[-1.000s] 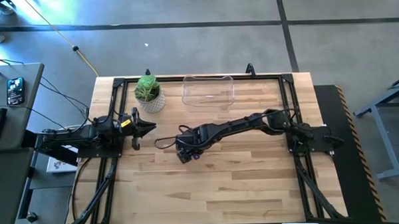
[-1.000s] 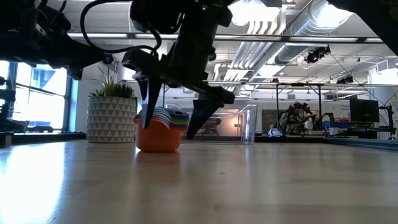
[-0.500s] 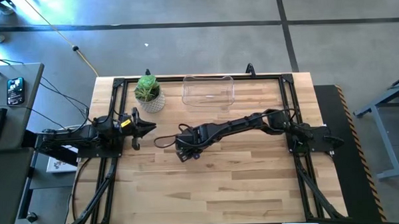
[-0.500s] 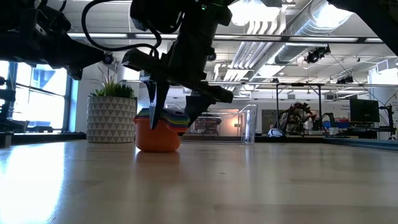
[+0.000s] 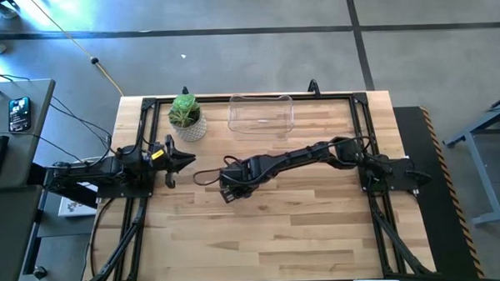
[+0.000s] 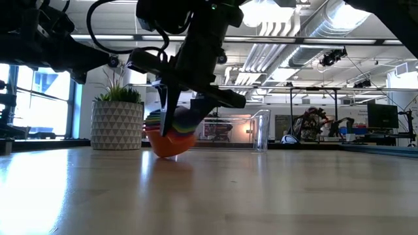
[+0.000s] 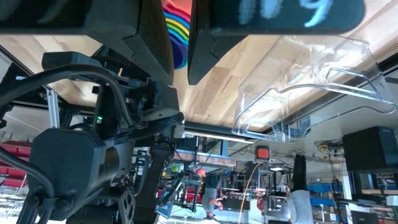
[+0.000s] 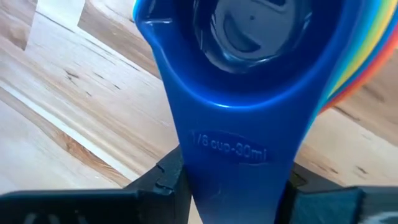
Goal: Nest measuring cups in basket
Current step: Put the nested measuring cups into the transparent bin
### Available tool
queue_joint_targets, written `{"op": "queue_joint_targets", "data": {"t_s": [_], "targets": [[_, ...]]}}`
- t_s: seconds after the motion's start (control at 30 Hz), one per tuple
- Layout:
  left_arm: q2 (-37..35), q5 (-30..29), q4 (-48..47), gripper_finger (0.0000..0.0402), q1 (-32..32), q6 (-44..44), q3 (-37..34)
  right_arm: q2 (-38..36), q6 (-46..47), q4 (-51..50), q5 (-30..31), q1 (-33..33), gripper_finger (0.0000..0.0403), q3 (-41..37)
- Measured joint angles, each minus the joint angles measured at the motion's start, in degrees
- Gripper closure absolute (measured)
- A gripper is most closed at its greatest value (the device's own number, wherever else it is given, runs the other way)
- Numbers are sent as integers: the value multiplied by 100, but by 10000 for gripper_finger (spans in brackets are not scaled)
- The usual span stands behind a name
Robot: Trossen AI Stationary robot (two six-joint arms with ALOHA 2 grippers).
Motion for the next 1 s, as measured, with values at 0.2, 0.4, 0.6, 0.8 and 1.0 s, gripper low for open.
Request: {"op": "queue_joint_targets", "data": {"t_s": [0.2, 0.4, 0.6, 0.8, 1.0], "targets": [[1, 0, 1, 364, -2, -1, 0, 0, 128, 135, -199, -30, 296, 1], [2, 0, 0, 364, -2, -1, 0, 0, 134, 373, -315, -54, 366, 1], [1, 0, 0, 364, 0, -1, 0, 0, 241, 420, -327, -56, 377, 1], [0, 0, 1, 364, -2, -1, 0, 0, 342, 430, -306, -56, 373, 1], [0, 0, 0, 364, -1, -1, 0, -2, 233, 536, -312, -56, 375, 1]]}}
